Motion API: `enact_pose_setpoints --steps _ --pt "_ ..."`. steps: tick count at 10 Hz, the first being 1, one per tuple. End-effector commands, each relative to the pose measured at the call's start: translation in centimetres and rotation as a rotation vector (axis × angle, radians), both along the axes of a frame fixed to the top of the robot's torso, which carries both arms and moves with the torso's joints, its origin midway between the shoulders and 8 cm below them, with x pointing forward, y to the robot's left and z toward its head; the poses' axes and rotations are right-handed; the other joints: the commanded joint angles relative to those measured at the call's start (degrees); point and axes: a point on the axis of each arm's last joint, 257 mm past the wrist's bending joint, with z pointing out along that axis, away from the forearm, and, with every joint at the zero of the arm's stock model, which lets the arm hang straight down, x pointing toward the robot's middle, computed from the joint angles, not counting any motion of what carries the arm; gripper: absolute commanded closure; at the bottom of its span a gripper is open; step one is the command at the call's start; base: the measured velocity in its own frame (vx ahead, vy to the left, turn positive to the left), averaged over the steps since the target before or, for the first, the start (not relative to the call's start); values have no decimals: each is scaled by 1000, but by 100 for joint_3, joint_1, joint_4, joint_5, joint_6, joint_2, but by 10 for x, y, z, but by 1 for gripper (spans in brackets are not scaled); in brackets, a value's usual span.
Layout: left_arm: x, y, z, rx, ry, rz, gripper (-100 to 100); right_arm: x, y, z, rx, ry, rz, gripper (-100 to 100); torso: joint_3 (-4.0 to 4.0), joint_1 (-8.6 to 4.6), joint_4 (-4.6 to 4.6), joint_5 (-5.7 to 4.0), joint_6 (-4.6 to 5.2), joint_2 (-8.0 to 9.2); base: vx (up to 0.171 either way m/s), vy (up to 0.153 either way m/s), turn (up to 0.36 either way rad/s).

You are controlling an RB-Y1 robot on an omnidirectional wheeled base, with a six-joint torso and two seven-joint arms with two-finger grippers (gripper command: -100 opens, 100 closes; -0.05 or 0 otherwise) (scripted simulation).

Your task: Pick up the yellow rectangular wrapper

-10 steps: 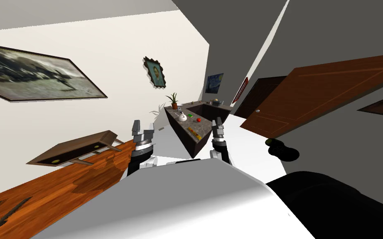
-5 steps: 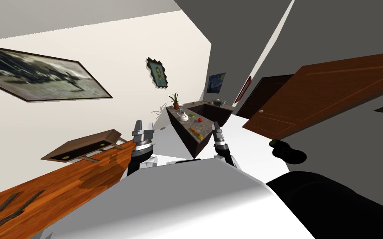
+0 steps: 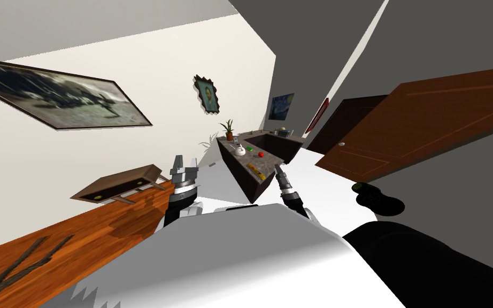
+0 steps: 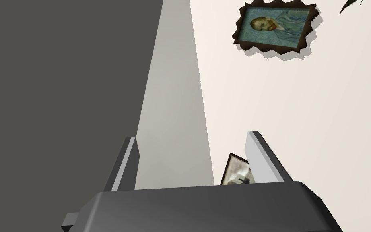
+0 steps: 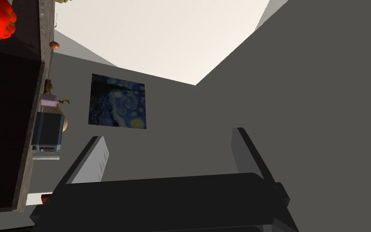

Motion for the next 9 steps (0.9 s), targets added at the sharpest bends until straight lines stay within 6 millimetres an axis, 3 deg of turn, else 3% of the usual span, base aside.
enact_pose_setpoints --steps 1,6,9 --pt "0 0 0 0 0 0 0 -8 -3 -18 -14 53 -9 -100 0 0 0 0 0 0 -12 62 24" --pt "0 0 0 0 0 0 0 -46 -38 -96 -97 316 -56 -100 2 3 1 1 1 2 -17 73 55" --pt "0 0 0 0 0 0 0 -77 -54 -131 -123 446 -86 -100 0 4 1 1 0 0 -12 76 53"
